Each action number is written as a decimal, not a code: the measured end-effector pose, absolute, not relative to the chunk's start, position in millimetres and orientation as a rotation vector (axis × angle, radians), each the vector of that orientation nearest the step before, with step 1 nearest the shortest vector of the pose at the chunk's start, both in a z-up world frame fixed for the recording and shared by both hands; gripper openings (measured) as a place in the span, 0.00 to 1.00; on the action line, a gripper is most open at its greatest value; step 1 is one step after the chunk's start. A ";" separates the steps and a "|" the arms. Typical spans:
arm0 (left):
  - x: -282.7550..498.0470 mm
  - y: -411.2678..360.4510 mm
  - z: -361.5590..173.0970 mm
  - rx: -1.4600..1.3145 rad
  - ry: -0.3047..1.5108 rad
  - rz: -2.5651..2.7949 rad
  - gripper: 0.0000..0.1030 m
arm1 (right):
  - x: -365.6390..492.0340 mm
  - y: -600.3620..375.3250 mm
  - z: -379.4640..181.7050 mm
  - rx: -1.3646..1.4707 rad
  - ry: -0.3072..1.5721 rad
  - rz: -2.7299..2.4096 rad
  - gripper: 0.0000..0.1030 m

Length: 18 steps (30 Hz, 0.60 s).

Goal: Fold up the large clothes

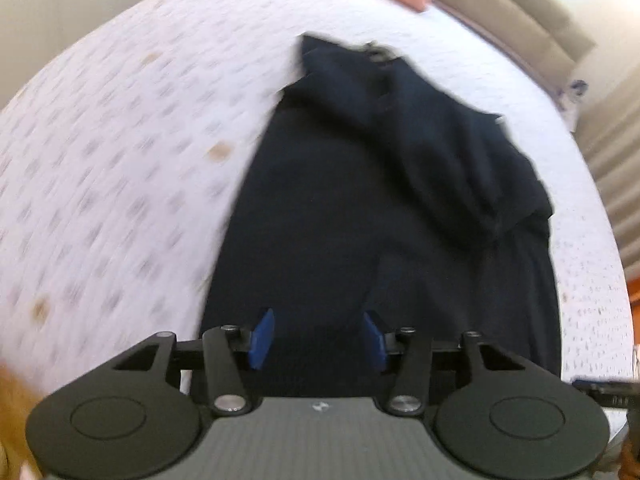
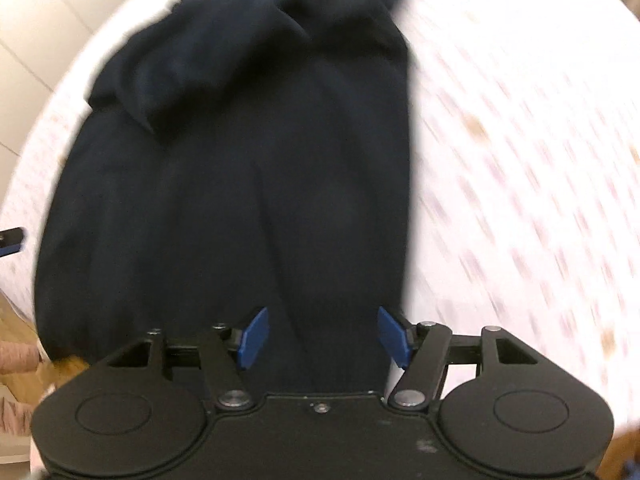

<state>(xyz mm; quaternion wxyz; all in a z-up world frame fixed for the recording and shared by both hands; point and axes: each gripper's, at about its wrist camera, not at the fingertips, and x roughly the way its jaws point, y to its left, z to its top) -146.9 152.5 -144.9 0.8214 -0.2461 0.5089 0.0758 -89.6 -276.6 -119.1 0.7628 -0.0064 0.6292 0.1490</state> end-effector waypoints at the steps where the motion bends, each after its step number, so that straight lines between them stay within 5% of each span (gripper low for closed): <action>1: -161.9 159.4 -148.1 -0.560 1.099 0.173 0.50 | -98.3 -286.1 -124.8 -0.009 1.402 0.301 0.73; 8: -231.9 190.5 -175.4 -0.711 1.159 0.277 0.54 | -131.9 -305.6 -145.6 0.132 1.530 0.239 0.74; 12: -251.3 200.1 -189.2 -0.781 1.170 0.285 0.75 | -133.9 -293.6 -154.1 0.127 1.577 0.297 0.75; 18: -261.8 201.6 -215.3 -0.806 1.174 0.269 0.75 | -140.4 -290.9 -163.1 0.117 1.590 0.330 0.76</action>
